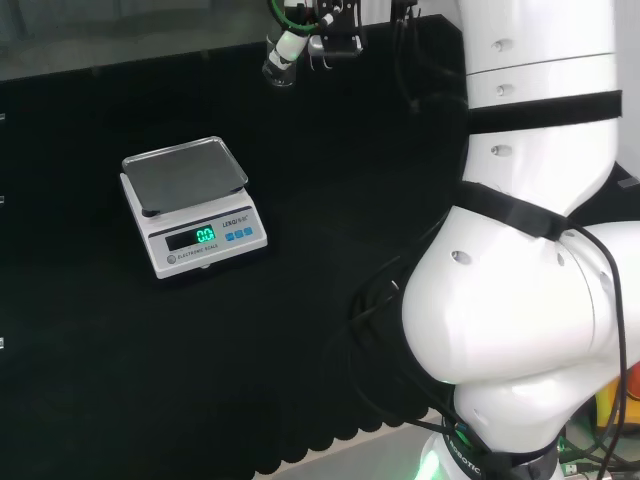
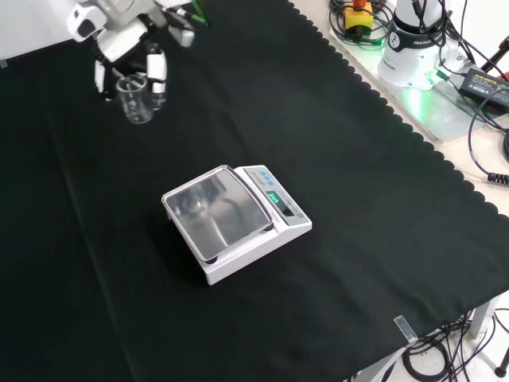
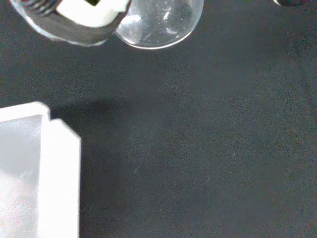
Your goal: Put the beaker on the electronic balance.
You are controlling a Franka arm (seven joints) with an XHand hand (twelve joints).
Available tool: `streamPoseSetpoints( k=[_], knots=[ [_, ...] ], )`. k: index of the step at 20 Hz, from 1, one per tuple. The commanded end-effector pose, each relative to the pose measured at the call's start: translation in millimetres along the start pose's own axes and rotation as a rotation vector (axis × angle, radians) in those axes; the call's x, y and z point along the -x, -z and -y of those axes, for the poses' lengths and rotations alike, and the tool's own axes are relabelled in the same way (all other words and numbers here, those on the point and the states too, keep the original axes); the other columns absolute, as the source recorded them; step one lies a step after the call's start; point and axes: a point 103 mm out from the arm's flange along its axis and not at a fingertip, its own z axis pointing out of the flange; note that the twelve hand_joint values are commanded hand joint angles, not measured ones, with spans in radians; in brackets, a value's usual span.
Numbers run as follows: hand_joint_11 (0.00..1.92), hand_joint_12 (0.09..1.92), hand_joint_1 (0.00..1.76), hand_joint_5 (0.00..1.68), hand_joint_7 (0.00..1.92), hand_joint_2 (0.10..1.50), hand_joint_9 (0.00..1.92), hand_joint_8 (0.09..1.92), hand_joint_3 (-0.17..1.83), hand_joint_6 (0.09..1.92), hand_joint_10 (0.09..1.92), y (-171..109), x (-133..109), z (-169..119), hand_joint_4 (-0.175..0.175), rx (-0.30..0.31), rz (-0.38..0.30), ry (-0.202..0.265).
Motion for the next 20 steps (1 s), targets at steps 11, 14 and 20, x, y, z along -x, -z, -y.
streamPoseSetpoints(
  k=[11,14,20],
  knots=[
    [1.68,0.52,1.08,0.94,1.18,1.06,1.66,0.93,0.16,1.09,0.21,2,-18,43,-0.055,-0.028,-0.028,0.077],
    [1.68,0.52,1.08,0.94,1.18,1.06,1.66,0.93,0.16,1.09,0.21,-1,-27,40,-0.055,-0.027,-0.02,0.107],
    [1.67,0.52,1.08,0.94,1.18,1.06,1.66,0.93,0.16,1.09,0.21,-8,-57,34,-0.054,-0.019,0.024,0.138]
  ],
)
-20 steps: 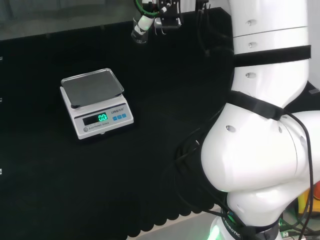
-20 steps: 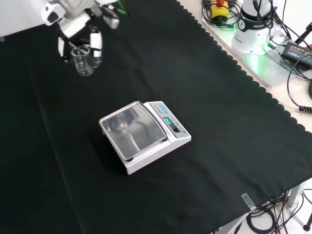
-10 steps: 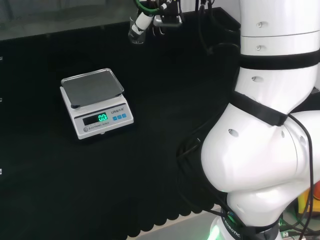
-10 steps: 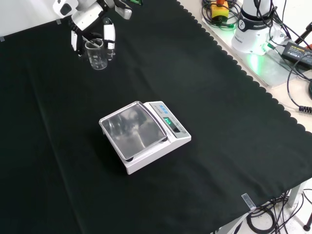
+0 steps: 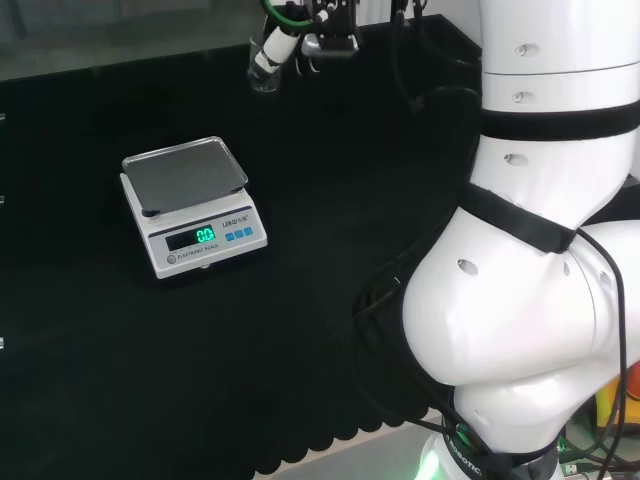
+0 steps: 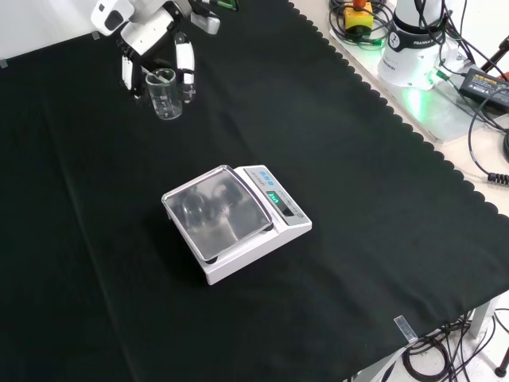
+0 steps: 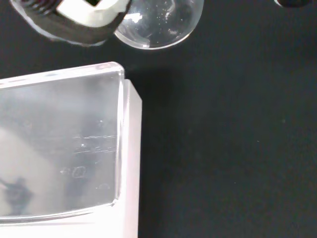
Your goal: Put the beaker on the electronic balance.
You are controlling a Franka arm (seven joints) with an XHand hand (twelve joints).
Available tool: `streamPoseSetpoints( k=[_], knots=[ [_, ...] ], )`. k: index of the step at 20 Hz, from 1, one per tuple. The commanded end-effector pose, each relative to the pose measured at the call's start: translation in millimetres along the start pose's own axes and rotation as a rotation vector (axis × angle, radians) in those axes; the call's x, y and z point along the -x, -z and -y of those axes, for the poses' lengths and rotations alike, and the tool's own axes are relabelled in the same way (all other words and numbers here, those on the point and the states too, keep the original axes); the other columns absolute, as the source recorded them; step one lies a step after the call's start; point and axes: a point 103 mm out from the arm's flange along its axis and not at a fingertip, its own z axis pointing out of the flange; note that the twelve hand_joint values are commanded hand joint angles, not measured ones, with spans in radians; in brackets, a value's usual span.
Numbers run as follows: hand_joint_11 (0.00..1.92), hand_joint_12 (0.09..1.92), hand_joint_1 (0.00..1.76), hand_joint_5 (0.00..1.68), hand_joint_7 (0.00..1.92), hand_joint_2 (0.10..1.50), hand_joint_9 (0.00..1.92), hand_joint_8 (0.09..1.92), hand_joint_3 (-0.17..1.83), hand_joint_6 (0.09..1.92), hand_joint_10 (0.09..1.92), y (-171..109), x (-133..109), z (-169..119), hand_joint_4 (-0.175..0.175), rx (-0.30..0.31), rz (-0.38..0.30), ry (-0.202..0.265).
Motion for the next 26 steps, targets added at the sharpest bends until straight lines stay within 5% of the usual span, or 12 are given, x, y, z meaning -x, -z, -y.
streamPoseSetpoints(
  k=[1,13,26],
  knots=[
    [1.67,0.52,1.08,0.94,1.18,1.06,1.66,0.93,0.16,1.09,0.21,-8,-30,-10,-0.053,0.005,0.043,0.026],
    [1.67,0.53,1.08,0.94,1.18,1.06,1.66,0.93,0.16,1.09,0.21,-49,-97,-32,-0.05,0.026,0.075,0.113],
    [1.66,0.53,1.08,0.95,1.18,1.06,1.66,0.93,0.16,1.09,0.21,-78,-131,-34,-0.045,0.06,0.076,0.115]
  ],
)
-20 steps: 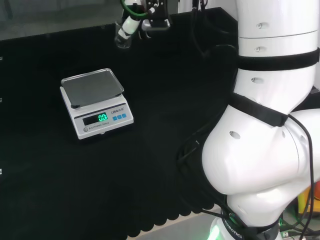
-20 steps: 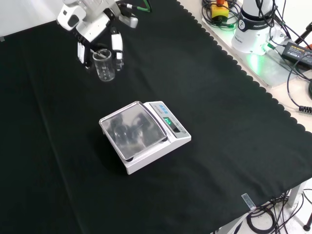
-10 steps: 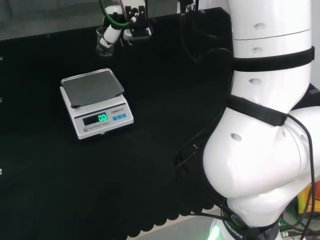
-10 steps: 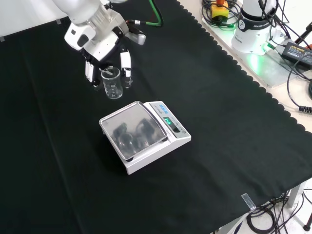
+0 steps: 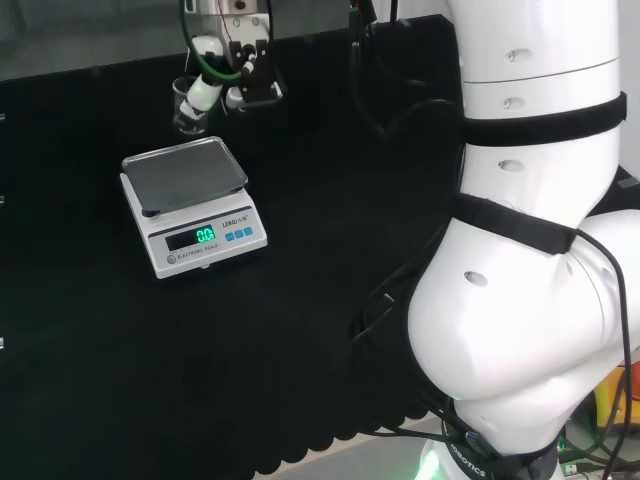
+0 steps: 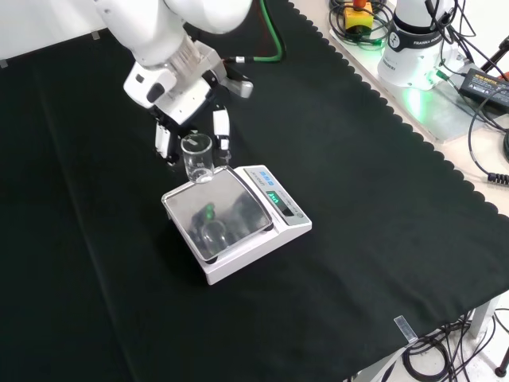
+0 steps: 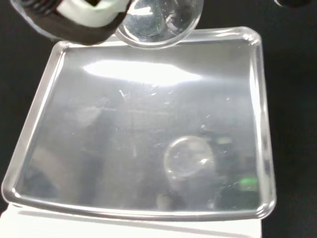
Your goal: Put the beaker on the electronic balance.
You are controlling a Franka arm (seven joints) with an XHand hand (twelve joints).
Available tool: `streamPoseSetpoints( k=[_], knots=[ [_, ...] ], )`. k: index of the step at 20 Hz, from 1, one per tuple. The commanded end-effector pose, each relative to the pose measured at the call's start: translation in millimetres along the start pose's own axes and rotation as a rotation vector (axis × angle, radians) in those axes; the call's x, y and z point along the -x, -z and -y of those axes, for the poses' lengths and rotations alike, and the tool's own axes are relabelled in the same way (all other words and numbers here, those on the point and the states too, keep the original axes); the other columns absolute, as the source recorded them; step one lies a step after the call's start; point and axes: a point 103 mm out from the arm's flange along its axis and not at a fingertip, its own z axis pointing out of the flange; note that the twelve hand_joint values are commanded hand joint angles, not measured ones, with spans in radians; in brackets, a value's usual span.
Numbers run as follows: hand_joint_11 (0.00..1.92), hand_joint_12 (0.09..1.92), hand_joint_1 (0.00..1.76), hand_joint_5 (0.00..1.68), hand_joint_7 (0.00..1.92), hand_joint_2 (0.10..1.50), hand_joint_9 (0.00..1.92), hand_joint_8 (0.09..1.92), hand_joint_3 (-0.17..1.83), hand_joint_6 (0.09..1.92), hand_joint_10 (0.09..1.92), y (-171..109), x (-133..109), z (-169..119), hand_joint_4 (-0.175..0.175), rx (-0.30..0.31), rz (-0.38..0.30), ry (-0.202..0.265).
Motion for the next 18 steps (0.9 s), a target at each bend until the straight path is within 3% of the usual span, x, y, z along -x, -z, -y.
streamPoseSetpoints(
  k=[1,3,5,9,10,13,17,18],
  knots=[
    [1.66,0.53,1.08,0.95,1.18,1.06,1.66,0.93,0.16,1.09,0.21,-4,-18,0,-0.044,0.025,-0.013,0.011],
    [1.66,0.53,1.08,0.95,1.18,1.06,1.66,0.93,0.16,1.09,0.21,-9,-9,8,-0.043,0.034,-0.036,-0.006],
    [1.66,0.53,1.08,0.95,1.17,1.06,1.66,0.93,0.16,1.08,0.21,-12,-25,3,-0.043,0.02,-0.043,-0.007],
    [1.66,0.53,1.08,0.95,1.17,1.05,1.66,0.93,0.16,1.08,0.21,-19,-19,6,-0.041,0.032,-0.071,-0.008],
    [1.66,0.53,1.08,0.95,1.17,1.05,1.66,0.93,0.16,1.08,0.21,-24,-13,10,-0.041,0.039,-0.073,-0.008],
    [1.66,0.53,1.08,0.95,1.17,1.05,1.66,0.93,0.16,1.08,0.2,-30,-24,6,-0.041,0.02,-0.055,-0.01],
    [1.66,0.53,1.08,0.95,1.17,1.05,1.66,0.93,0.16,1.08,0.2,-45,-2,16,-0.04,0.029,-0.069,-0.012],
    [1.66,0.53,1.08,0.95,1.17,1.05,1.66,0.93,0.16,1.08,0.2,-45,-18,9,-0.04,0.016,-0.049,-0.018]
  ],
)
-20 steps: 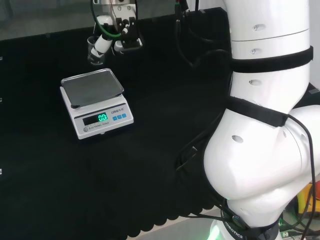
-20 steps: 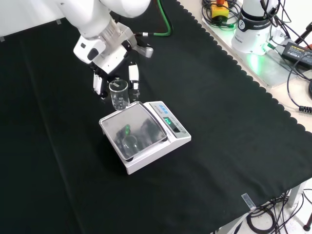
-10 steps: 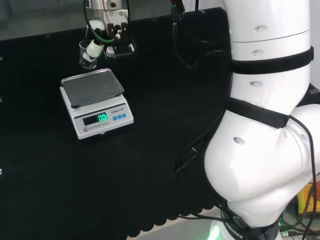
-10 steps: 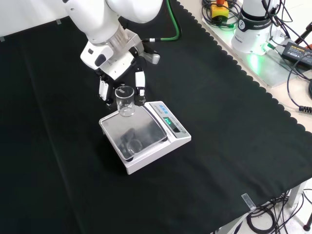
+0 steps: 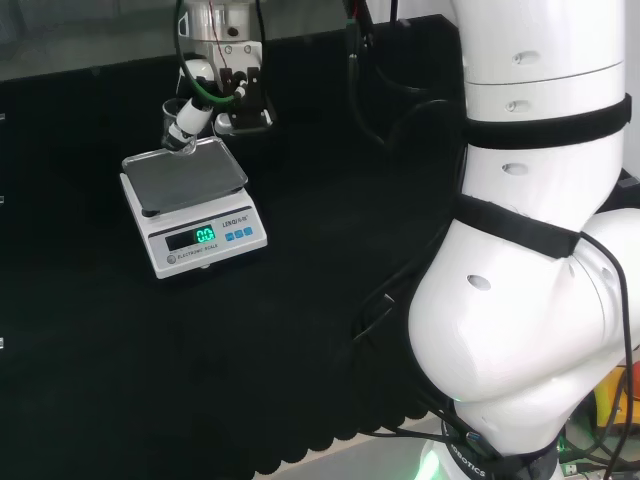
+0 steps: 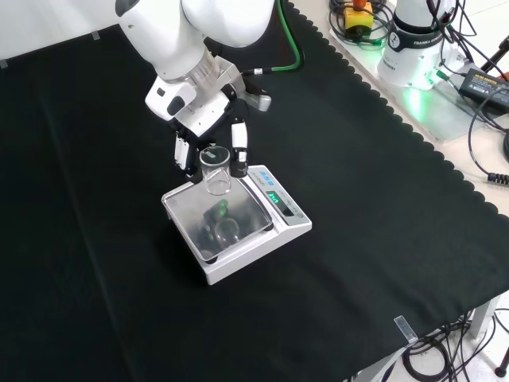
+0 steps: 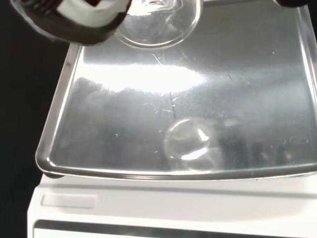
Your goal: Put the beaker on the electronic balance.
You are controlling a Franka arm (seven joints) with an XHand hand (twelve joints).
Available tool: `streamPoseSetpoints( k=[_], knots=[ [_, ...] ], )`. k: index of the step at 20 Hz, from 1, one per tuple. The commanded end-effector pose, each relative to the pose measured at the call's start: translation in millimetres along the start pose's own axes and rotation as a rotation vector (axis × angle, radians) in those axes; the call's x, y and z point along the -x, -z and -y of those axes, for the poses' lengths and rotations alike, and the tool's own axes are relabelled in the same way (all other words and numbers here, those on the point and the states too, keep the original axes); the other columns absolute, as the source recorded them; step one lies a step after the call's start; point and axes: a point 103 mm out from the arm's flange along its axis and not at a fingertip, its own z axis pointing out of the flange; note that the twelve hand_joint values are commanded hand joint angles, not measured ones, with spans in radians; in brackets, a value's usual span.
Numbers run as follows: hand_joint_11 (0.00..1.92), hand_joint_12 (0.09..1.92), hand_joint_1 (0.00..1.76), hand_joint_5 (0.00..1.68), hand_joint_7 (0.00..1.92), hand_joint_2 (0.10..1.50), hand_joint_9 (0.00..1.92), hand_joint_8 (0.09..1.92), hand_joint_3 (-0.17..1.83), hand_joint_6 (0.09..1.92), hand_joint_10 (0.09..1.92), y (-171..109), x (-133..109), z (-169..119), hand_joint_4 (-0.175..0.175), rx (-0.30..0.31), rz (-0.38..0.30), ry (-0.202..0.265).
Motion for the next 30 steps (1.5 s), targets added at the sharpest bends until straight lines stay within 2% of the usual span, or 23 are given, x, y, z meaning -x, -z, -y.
streamPoseSetpoints(
  k=[1,6,9,14,19,28,29,30],
  knots=[
    [1.66,0.53,1.08,0.95,1.17,1.05,1.66,0.93,0.16,1.08,0.2,-17,-2,-2,-0.04,0.002,0.008,-0.01],
    [1.66,0.53,1.08,0.95,1.17,1.05,1.66,0.93,0.16,1.08,0.2,-31,2,-7,-0.04,-0.003,0.021,-0.024],
    [1.66,0.53,1.08,0.95,1.17,1.05,1.66,0.93,0.16,1.08,0.2,-48,5,-15,-0.04,-0.016,0.031,-0.018],
    [1.65,0.54,1.08,0.95,1.16,1.05,1.66,0.93,0.16,1.07,0.2,-65,6,-27,-0.04,-0.04,0.031,-0.039],
    [1.65,0.54,1.08,0.95,1.16,1.05,1.66,0.94,0.16,1.08,0.2,-68,6,-33,-0.041,-0.057,0.048,-0.07],
    [1.65,0.54,1.08,0.95,1.16,1.06,1.66,0.94,0.16,1.08,0.2,-64,4,-35,-0.042,-0.057,0.059,-0.056],
    [1.64,0.54,1.07,0.95,1.15,1.05,1.66,0.94,0.16,1.08,0.2,-63,4,-35,-0.024,-0.058,0.058,-0.053],
    [1.63,0.55,1.02,0.93,1.14,1.03,1.65,0.95,0.16,1.04,0.2,-63,3,-34,-0.075,-0.059,0.062,-0.051]
  ],
)
